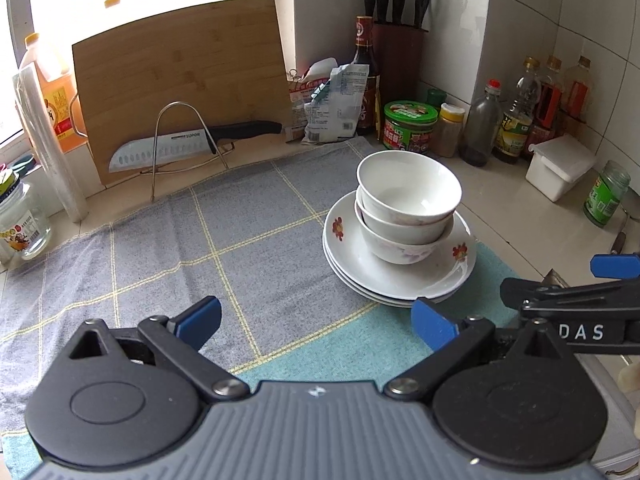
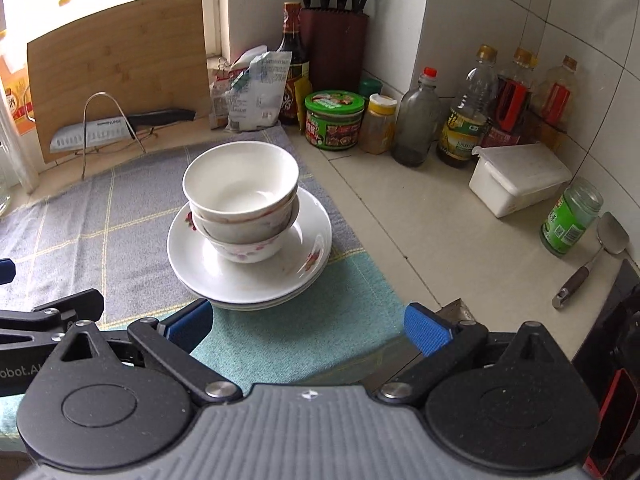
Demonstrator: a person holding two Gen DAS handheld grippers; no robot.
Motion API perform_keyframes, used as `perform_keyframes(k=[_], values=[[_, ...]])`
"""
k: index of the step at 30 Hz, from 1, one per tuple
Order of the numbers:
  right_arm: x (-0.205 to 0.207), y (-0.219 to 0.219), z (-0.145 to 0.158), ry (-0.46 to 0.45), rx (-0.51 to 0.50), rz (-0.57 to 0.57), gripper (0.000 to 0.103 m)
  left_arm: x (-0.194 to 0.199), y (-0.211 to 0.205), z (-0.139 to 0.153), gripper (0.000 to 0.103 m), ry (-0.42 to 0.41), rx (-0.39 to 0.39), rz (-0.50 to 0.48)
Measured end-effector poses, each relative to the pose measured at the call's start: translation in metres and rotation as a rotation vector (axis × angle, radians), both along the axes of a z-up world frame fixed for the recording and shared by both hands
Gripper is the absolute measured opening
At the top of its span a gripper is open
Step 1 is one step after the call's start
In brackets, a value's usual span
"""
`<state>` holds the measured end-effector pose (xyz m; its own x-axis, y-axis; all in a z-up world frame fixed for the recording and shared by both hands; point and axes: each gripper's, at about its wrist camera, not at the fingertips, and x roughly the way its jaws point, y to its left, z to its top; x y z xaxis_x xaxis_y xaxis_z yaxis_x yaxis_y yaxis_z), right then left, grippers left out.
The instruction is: Organize plates and bowls
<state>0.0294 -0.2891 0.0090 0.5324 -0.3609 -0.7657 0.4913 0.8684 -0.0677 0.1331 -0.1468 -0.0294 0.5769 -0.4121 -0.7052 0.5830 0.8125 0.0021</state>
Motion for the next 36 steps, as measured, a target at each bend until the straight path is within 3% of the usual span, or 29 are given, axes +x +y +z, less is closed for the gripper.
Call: perform_keyframes(k=[36], values=[[-0.0028, -0.0084, 0.0062, -0.026, 0.013, 0.016, 0.103, -0.0047, -0.0019, 0.0106, 0.101, 0.001, -0.016, 0.058]])
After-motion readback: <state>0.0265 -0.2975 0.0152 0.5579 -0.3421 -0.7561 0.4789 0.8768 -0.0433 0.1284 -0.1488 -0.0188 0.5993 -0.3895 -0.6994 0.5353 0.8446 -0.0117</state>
